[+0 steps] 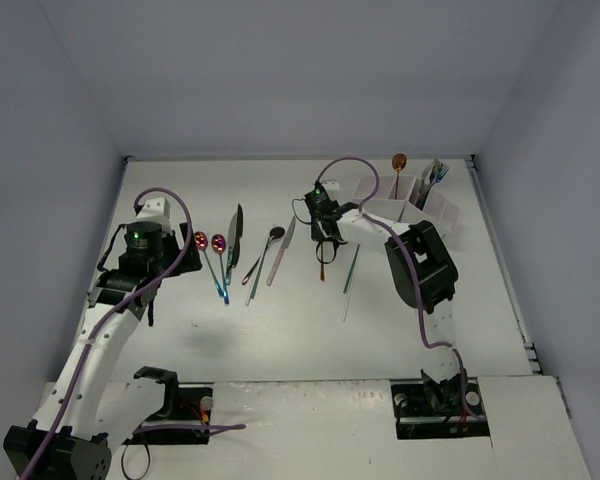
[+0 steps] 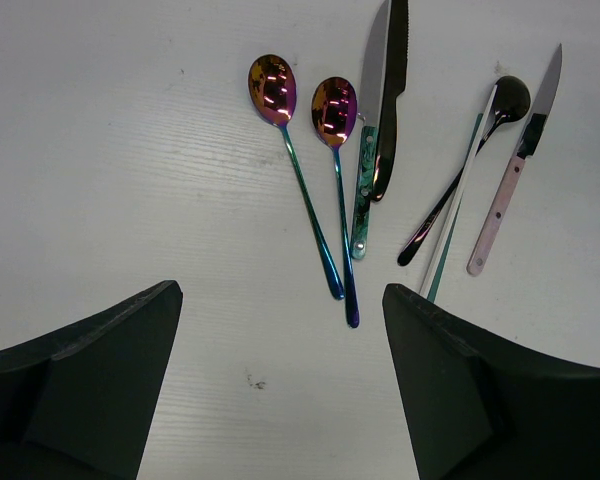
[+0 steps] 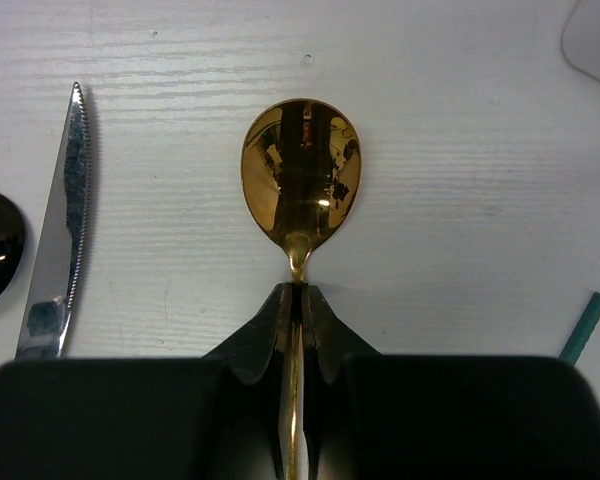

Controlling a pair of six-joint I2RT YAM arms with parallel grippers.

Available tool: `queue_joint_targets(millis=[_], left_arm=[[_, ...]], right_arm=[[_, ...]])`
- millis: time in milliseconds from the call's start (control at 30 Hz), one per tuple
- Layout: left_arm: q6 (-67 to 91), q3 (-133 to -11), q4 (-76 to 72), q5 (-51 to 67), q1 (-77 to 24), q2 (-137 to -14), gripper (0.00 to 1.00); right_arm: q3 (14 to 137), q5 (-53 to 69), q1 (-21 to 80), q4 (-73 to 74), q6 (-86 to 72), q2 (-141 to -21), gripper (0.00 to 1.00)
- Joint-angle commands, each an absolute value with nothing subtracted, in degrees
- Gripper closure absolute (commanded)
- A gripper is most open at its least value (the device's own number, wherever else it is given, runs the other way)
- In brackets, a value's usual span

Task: Sort the eating utensils into containers

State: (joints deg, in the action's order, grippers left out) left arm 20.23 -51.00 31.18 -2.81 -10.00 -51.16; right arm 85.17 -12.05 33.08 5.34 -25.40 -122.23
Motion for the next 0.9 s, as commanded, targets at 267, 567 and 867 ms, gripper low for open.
queue_joint_targets(millis=[267,567,867], left_arm=[[20.74,-51.77,29.97,-2.86,-9.65,-50.87,0.21],[20.74,-51.74,29.91,-3.02,-9.67,-50.54,0.21],[20.74,-51.68,29.81,-3.26,-9.58,-50.64,0.21]], right_arm=[[90.54,-16.78,33.47,10.34,-21.73,-109.01,1.0],[89.21,-25.14,26.33,-3.77,-13.06,-95.89,1.0],[83.51,-26.74,16.63,-28.43,-2.5,-93.03,1.0]])
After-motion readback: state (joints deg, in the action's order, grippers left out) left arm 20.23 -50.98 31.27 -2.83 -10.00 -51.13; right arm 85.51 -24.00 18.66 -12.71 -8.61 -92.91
